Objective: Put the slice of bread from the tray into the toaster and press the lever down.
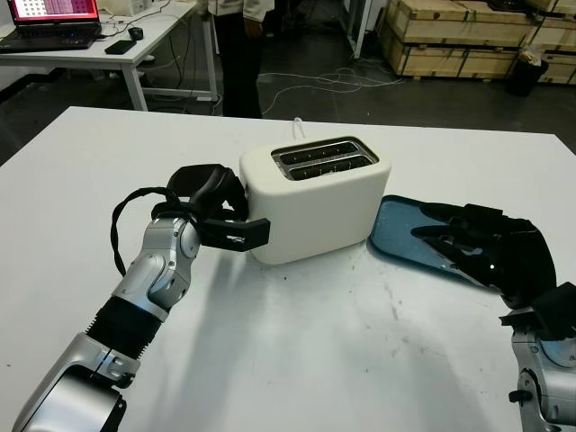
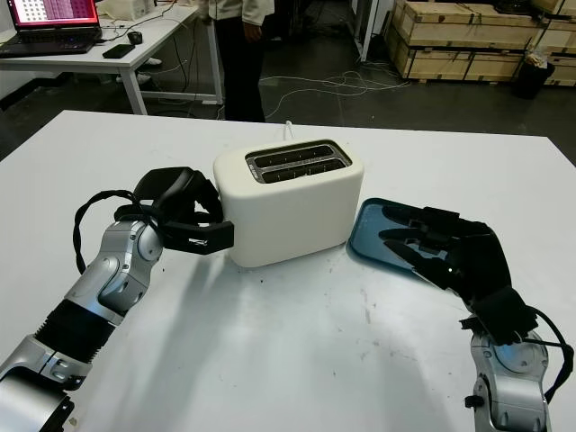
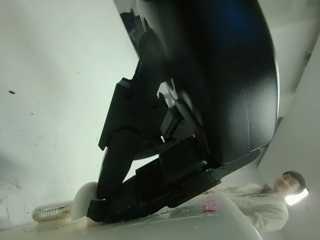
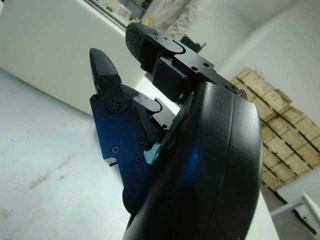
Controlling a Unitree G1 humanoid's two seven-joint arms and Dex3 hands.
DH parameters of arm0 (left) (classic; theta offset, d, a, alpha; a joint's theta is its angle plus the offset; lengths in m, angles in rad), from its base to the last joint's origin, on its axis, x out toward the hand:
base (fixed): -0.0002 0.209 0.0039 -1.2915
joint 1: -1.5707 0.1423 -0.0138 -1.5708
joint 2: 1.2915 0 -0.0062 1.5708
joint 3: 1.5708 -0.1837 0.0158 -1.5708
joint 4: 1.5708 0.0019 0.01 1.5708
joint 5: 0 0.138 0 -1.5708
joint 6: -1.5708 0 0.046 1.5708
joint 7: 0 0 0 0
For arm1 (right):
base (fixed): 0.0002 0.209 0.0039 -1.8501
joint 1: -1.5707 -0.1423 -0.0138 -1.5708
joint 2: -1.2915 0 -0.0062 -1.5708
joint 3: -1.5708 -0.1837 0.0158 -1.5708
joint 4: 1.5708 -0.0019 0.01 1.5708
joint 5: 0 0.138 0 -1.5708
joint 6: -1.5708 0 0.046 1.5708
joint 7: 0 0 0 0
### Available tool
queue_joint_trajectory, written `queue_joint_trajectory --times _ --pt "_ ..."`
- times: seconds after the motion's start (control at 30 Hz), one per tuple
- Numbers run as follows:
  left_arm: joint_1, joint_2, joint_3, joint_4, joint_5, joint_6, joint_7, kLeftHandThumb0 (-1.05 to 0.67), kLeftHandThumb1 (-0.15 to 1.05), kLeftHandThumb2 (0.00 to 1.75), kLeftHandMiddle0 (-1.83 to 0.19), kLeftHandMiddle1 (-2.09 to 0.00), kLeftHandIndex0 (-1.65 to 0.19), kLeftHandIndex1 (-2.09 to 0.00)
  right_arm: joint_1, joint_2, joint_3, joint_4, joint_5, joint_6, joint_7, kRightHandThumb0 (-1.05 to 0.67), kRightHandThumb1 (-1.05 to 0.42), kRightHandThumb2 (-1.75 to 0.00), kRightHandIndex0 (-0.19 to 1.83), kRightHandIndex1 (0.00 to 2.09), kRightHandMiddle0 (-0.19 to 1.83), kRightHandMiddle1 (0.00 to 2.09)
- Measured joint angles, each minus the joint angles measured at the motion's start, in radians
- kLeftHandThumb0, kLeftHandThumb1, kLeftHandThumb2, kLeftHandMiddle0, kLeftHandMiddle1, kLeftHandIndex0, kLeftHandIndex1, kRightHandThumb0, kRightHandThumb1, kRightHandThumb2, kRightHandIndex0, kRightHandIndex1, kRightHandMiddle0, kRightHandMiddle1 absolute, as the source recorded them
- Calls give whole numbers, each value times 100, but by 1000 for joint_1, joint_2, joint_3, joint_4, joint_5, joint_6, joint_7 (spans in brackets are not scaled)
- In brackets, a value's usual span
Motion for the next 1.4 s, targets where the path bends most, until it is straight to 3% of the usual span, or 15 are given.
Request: queue_joint_trajectory --times 0.1,0.27,0.47,0.7,0.9,1.03,1.3,1.4 --pt "41 0 1 -15 -4 -35 80 -29 85 1 -91 -101 -117 -7 -14 0 3 11 -1 -3 -1 -30 -86 0 99 34 101 0" --pt "188 8 85 -82 -124 -169 283 -35 92 13 -82 -119 -115 -6 -42 2 14 69 -64 -68 -43 -30 -86 0 97 32 97 0" --pt "381 3 159 -217 -316 -269 311 -37 92 8 -84 -115 -114 -7 -83 21 44 154 -111 -79 -96 -33 -85 0 98 29 95 0" --pt "489 -37 215 -289 -369 -354 334 -34 91 2 -83 -126 -112 -7 -103 36 59 174 -87 -76 -93 -38 -85 0 100 27 95 0" --pt "510 -57 261 -325 -331 -423 391 -40 90 1 -77 -132 -107 -4 -120 37 62 189 -77 -75 -89 -39 -85 0 95 23 92 0" --pt "510 -73 292 -373 -319 -420 391 -45 92 3 -73 -127 -104 -3 -141 37 61 191 -51 -59 -67 -41 -85 0 93 21 90 0" --pt "511 -63 378 -475 -309 -401 337 -41 88 0 -76 -120 -106 -3 -183 9 48 198 -23 -32 -38 -35 -84 0 91 19 86 0" --pt "493 -16 422 -490 -288 -372 297 -47 85 0 -78 -110 -107 -3 -224 -26 31 227 -20 -32 -25 -35 -83 0 93 20 87 1"
